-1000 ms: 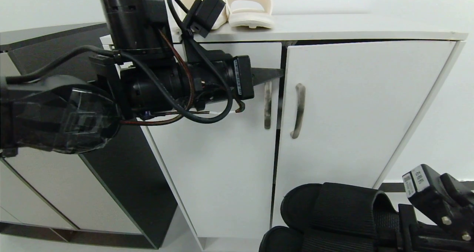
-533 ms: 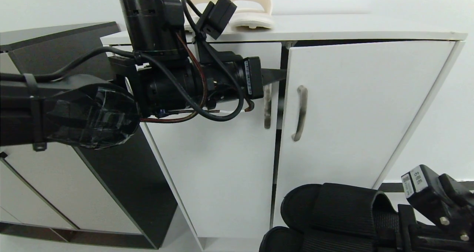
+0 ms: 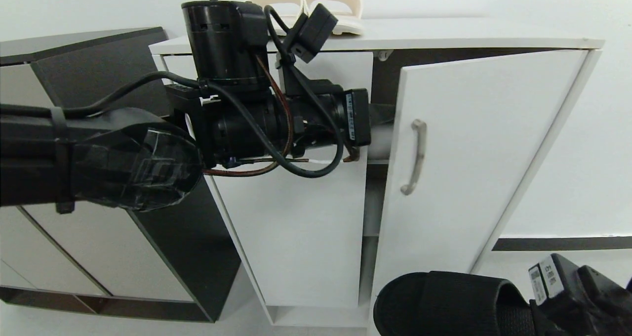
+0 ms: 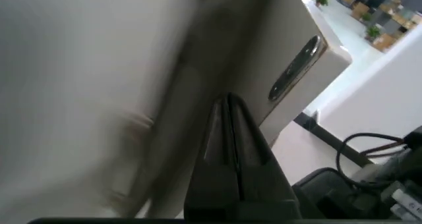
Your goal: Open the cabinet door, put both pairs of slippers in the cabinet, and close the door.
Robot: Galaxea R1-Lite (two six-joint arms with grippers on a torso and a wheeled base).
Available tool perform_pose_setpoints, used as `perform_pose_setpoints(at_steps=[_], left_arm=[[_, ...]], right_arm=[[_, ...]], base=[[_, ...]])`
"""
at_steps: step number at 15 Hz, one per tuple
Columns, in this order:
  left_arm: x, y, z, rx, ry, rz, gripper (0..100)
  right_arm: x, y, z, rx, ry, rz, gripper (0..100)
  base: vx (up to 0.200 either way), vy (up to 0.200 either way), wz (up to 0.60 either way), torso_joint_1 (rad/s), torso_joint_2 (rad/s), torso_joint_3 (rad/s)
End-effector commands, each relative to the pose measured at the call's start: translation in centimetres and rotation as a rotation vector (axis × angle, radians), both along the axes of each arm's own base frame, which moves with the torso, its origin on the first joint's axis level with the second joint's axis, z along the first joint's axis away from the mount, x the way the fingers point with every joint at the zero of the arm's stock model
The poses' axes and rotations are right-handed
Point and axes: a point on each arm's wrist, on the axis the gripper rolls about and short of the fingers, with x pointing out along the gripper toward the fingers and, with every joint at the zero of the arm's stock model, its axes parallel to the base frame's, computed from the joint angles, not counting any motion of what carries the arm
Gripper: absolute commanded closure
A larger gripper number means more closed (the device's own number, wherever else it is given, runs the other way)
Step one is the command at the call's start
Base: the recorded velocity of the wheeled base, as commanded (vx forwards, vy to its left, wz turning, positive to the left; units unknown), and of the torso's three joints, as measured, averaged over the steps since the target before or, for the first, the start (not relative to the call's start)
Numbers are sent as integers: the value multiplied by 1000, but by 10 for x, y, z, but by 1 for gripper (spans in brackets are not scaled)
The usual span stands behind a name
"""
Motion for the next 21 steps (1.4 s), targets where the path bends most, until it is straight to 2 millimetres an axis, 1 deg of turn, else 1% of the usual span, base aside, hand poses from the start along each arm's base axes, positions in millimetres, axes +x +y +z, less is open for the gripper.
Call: perform_pose_setpoints(at_steps=[1,3,4,5,6,7,8,9,10,11,12,13,14,15,17,19,20,21], left_arm=[[-26,-22,-2,6,5,-90,100],[-49,-41,-5,13,9,-172,100],[-56,-45,-4,9,5,-188,100],[-56,-43,-2,5,4,-185,100],[-45,-28,1,1,-2,-118,100],[-35,-16,3,-3,-8,-57,100],[-25,3,9,-14,-21,37,100],[-23,29,13,-20,-28,145,100],[-32,51,17,-25,-41,231,100],[-48,73,20,-26,-52,334,100],[-60,92,14,-6,-33,458,100],[-75,116,3,13,-18,583,100],[-92,141,-6,17,-15,684,100],[-110,161,-16,17,-14,787,100],[-147,192,-49,86,35,1036,100],[-187,226,-70,121,23,1301,100],[-209,237,-89,143,16,1433,100],[-227,242,-108,151,-4,1505,100]], right_arm=[[-6,-1,1,3,-1,28,100],[-8,-1,2,8,-5,37,100],[-9,-2,5,20,-12,40,100],[-9,-1,6,21,-13,40,100],[-8,-1,7,23,-18,32,100],[-8,-1,9,28,-24,28,100],[-8,-1,11,29,-44,-9,100],[-4,1,15,16,-74,-108,100],[1,4,13,-5,-85,-218,100],[8,7,9,-23,-74,-346,100],[16,10,5,-32,-53,-460,100],[23,13,6,-18,-47,-556,100],[31,14,5,-24,-45,-626,100],[38,15,6,-25,-57,-676,100],[49,16,4,-36,-73,-745,100],[55,18,3,-20,-80,-762,100],[57,18,2,-16,-82,-773,100],[56,18,1,-19,-82,-775,100]], base=[[-200,0,0,-7,-2,2],[-200,0,0,0,2,2],[-200,0,0,7,2,2],[-200,0,0,-2,2,2],[-200,0,0,-2,2,2],[0,0,0,0,0,0],[0,0,0,0,0,0],[0,0,0,0,0,0],[0,0,0,0,0,0],[0,0,0,0,0,0],[0,0,0,0,0,0],[0,0,0,0,0,0],[0,0,0,0,0,0],[0,0,0,0,0,0],[0,0,0,0,0,0],[0,0,0,0,0,0],[0,0,0,0,0,0],[0,0,0,0,0,0]])
